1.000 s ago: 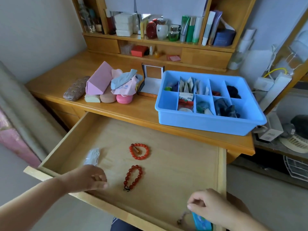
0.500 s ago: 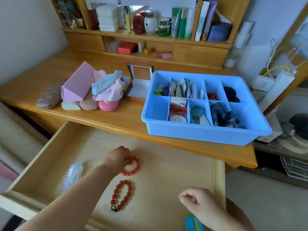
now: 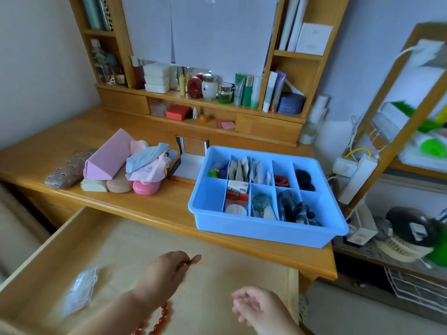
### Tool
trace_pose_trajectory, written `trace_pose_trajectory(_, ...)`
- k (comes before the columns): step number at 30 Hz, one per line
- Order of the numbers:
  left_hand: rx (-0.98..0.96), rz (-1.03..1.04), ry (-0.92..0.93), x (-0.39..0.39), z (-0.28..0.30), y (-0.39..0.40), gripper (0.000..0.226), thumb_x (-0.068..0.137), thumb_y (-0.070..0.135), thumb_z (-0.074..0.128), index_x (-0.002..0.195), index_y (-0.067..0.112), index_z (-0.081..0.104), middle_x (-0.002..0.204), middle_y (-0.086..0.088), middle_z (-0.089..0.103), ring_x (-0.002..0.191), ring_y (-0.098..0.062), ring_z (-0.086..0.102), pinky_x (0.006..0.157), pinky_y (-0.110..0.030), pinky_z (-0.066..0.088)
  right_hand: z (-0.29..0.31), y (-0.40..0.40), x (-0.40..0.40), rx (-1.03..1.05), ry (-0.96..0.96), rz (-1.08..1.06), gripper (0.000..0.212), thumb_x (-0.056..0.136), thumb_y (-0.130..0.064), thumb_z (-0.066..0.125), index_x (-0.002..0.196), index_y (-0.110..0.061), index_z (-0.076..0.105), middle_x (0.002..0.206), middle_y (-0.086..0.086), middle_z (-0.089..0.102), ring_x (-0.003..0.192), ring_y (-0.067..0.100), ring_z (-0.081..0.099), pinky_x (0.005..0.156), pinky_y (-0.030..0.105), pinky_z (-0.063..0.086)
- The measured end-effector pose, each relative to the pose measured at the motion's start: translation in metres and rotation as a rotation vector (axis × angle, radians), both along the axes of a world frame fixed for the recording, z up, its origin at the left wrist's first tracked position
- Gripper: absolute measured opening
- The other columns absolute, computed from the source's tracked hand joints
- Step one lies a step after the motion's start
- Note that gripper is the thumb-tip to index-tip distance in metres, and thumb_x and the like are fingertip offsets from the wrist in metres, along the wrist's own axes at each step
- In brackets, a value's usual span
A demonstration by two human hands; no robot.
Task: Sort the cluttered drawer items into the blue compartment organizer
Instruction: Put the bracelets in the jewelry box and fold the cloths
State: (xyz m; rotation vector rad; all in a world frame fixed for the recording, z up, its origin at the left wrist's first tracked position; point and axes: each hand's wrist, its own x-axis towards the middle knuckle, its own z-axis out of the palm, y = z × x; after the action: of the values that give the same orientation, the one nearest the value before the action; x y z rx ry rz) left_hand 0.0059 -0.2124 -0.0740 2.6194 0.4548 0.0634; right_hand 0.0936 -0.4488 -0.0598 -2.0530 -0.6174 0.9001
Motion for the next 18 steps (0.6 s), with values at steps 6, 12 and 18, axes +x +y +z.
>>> trace_pose_trajectory(6, -0.277, -0.271, -0.17, 0.019, 0.069, -0.064, 0.007, 0.088, 0.011, 0.056, 0.088, 0.011, 0.063, 0.076, 0.001, 0.062, 0.068, -0.013, 0.057, 0.068, -0.03, 0.049, 0.033, 0.011, 0.0, 0.401, 0.11, -0.263, 0.012, 0.091, -0.015, 0.06, 0.081, -0.015, 0.067, 0.071, 0.011, 0.067, 0.058, 0.021, 0.061, 0.058, 0.029, 0.052)
trace_pose_trajectory(12, -0.284, -0.375, -0.311, 0.041, 0.098, -0.077, 0.014, 0.091, 0.02, 0.053, 0.084, 0.033, 0.056, 0.076, 0.013, 0.058, 0.07, -0.008, 0.057, 0.065, -0.026, 0.049, 0.066, 0.002, 0.019, 0.591, 0.018, -0.333, 0.014, 0.076, -0.033, 0.067, 0.085, -0.023, 0.069, 0.073, 0.002, 0.068, 0.062, 0.018, 0.066, 0.061, 0.024, 0.053)
trace_pose_trajectory(18, 0.023, -0.161, -0.633, 0.086, 0.11, -0.048, 0.023, 0.09, 0.028, 0.053, 0.105, 0.015, 0.064, 0.104, 0.007, 0.061, 0.096, -0.009, 0.059, 0.085, -0.023, 0.047, 0.12, -0.017, 0.106, 0.507, -0.546, -0.527, 0.008, 0.084, -0.038, 0.062, 0.092, -0.037, 0.065, 0.083, -0.012, 0.071, 0.074, 0.002, 0.066, 0.063, 0.015, 0.051)
